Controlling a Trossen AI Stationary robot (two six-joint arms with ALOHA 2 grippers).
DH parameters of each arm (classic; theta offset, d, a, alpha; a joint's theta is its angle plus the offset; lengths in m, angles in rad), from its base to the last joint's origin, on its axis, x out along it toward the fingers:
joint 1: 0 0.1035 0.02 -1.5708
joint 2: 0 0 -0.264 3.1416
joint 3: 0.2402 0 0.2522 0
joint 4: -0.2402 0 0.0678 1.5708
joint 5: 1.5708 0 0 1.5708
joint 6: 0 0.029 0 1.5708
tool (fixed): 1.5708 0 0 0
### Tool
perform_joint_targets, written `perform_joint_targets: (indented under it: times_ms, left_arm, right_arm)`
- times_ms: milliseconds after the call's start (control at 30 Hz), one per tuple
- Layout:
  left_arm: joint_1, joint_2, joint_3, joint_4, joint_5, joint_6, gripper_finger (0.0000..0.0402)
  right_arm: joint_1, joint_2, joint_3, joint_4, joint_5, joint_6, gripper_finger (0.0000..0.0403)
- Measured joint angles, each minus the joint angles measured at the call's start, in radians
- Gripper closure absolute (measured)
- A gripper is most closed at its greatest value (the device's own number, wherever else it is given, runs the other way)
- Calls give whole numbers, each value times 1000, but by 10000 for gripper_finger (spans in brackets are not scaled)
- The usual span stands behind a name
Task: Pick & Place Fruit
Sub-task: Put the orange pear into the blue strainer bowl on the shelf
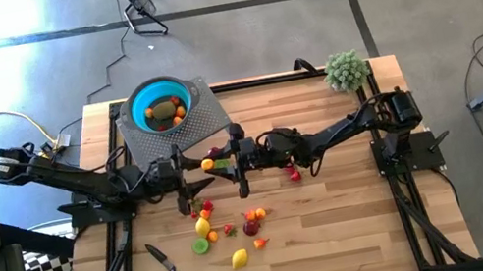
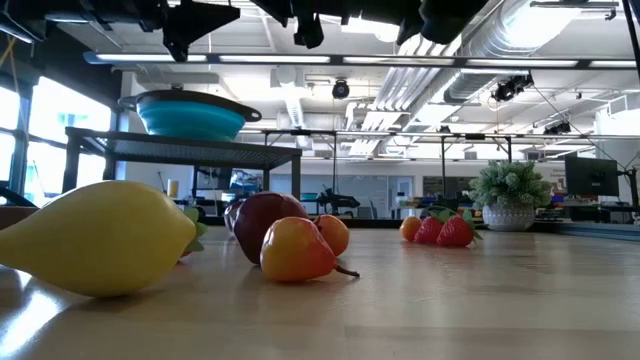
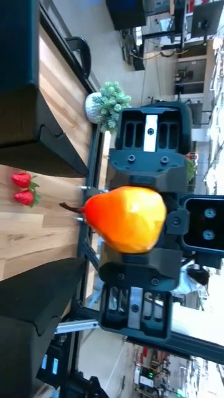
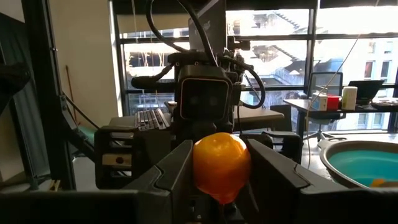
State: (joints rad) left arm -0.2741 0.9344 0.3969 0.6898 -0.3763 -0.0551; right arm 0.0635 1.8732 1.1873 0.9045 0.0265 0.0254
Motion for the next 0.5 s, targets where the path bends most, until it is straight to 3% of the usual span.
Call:
perform_joint_targets:
  times_ms: [167, 500]
  left_arm:
    - [0, 0, 0, -3, 0, 1, 210]
    - [0, 0, 0, -3, -1, 23, 306]
  right_arm:
    - [0, 0, 0, 0, 0, 0, 270]
    - [0, 0, 0, -3, 0, 0, 270]
